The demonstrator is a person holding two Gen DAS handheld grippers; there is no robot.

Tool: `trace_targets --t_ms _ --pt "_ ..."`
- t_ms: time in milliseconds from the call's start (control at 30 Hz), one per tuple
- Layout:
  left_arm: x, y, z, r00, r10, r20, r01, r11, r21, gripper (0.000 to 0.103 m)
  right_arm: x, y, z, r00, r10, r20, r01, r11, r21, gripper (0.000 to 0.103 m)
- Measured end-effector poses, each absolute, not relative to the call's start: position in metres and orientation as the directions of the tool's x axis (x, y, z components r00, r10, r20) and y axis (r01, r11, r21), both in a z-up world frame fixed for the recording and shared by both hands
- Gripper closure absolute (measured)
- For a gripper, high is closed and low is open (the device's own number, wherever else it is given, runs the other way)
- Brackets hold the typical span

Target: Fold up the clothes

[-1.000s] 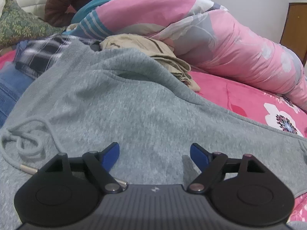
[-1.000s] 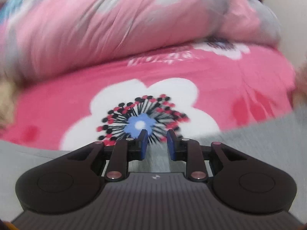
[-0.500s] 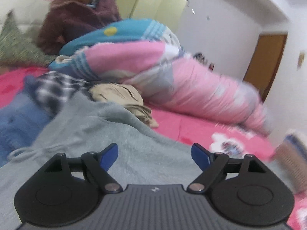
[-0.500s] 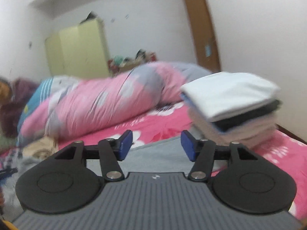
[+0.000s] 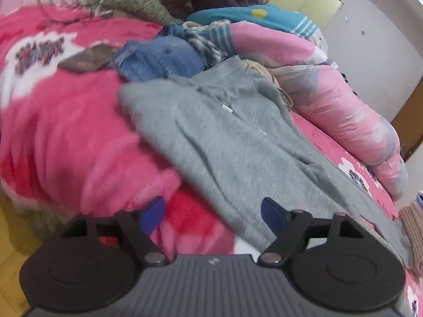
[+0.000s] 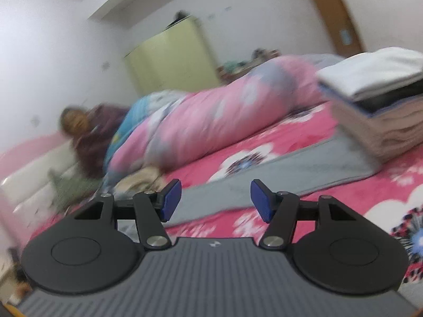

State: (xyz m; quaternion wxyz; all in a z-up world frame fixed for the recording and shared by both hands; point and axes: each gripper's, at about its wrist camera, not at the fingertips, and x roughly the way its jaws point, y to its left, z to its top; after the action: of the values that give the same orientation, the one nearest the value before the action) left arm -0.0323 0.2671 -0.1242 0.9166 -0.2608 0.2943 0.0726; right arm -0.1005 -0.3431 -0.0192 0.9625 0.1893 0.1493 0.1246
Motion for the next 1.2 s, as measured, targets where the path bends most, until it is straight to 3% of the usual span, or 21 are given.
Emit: trace_targets --t_ms 100,200,267,433,600,700,767,900,1000,1133,1200 --pt "-0.029 0.269 -0.125 0.835 0.028 -0.549 -0.308 0.851 -0.425 0.033 -0.109 -0.327 -0.022 0.912 0.322 -0.255 -0.212 0.900 0.381 0.045" --pt "-0.015 0.274 -0.128 0.826 0.060 -0.561 -0.342 0.844 -0.413 0.052 -0.114 -0.318 -0.026 0.907 0.327 -0.264 -0.219 0.904 0.368 0.045" --pt "-0.008 0.277 -0.127 0.823 0.074 -0.564 -0.356 0.839 -0.410 0.095 -0.119 -0.314 -0.027 0.906 0.327 -0.267 -0.219 0.904 0.367 0.045" --pt "-0.011 0.286 -0.088 0.856 0.037 -0.516 -0.311 0.834 -0.455 0.097 -0.131 -0.313 -0.023 0.919 0.295 -0.261 -0.194 0.916 0.351 0.045" --pt "0.011 0.294 -0.106 0.788 0.061 -0.613 -0.367 0.845 -0.388 0.094 -0.131 -0.324 -0.024 0.934 0.250 -0.256 -0.152 0.925 0.349 0.044" --pt "0.006 0.292 -0.116 0.781 0.082 -0.619 -0.376 0.854 -0.361 0.072 -0.136 -0.340 -0.026 0.941 0.199 -0.275 -0.095 0.933 0.348 0.043" --pt "-0.007 0.288 -0.108 0.797 0.130 -0.590 -0.383 0.864 -0.327 0.038 -0.143 -0.351 -0.029 0.943 0.166 -0.290 -0.064 0.941 0.334 0.040" --pt "-0.031 0.265 -0.082 0.823 0.221 -0.522 -0.359 0.916 -0.178 0.033 -0.158 -0.364 -0.040 0.928 0.153 -0.340 -0.072 0.968 0.239 0.039" --pt "-0.042 0.232 -0.064 0.852 0.229 -0.470 -0.302 0.949 -0.086 0.029 -0.169 -0.350 -0.053 0.895 0.245 -0.374 -0.205 0.968 0.145 0.038" --pt "-0.040 0.169 -0.055 0.899 0.099 -0.427 -0.120 0.992 -0.022 0.026 -0.174 -0.308 -0.081 0.810 0.288 -0.511 -0.381 0.921 -0.085 0.026" --pt "-0.035 0.136 -0.056 0.906 0.025 -0.422 -0.029 1.000 -0.004 0.024 -0.178 -0.297 -0.098 0.780 0.251 -0.573 -0.417 0.891 -0.177 0.026"
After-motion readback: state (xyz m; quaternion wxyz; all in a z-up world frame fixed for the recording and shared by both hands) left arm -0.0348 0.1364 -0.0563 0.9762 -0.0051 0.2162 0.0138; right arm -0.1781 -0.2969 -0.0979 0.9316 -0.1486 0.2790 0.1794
